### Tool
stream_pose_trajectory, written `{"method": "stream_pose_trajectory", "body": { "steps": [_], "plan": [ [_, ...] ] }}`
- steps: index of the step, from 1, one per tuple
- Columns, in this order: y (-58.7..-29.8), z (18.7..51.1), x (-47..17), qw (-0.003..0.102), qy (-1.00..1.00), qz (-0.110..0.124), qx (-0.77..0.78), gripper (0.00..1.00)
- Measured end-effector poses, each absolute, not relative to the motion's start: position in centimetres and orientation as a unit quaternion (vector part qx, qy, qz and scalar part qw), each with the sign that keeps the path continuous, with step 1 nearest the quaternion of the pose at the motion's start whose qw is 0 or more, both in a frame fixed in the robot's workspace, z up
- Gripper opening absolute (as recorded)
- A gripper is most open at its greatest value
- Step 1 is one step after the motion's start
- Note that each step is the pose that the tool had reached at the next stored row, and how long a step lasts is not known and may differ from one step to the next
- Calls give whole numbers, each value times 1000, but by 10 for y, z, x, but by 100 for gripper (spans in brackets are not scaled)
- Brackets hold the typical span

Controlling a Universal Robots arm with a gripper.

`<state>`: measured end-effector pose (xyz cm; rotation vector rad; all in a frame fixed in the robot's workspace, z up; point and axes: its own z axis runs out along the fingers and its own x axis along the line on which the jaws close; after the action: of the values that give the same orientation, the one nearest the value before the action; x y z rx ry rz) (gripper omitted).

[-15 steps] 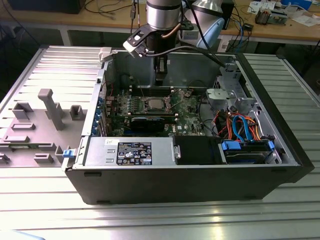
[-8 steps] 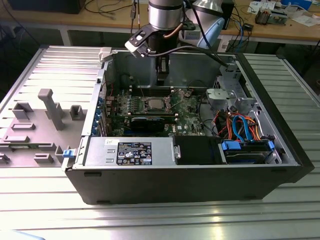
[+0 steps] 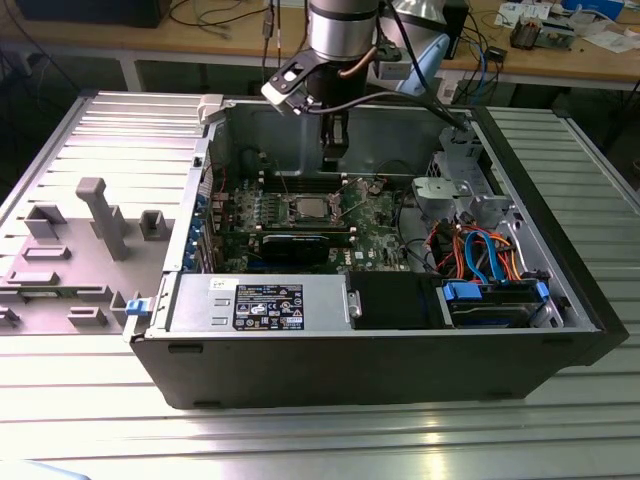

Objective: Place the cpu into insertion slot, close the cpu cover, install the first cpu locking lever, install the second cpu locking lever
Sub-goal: 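Close the cpu cover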

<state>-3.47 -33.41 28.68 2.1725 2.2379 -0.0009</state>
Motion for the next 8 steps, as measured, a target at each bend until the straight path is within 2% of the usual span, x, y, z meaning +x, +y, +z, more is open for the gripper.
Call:
{"method": "stream_pose_trajectory", "body": {
  "steps": [8],
  "plan": [
    [-334, 287, -26, 11, 717, 0, 697, 11]
  ]
}}
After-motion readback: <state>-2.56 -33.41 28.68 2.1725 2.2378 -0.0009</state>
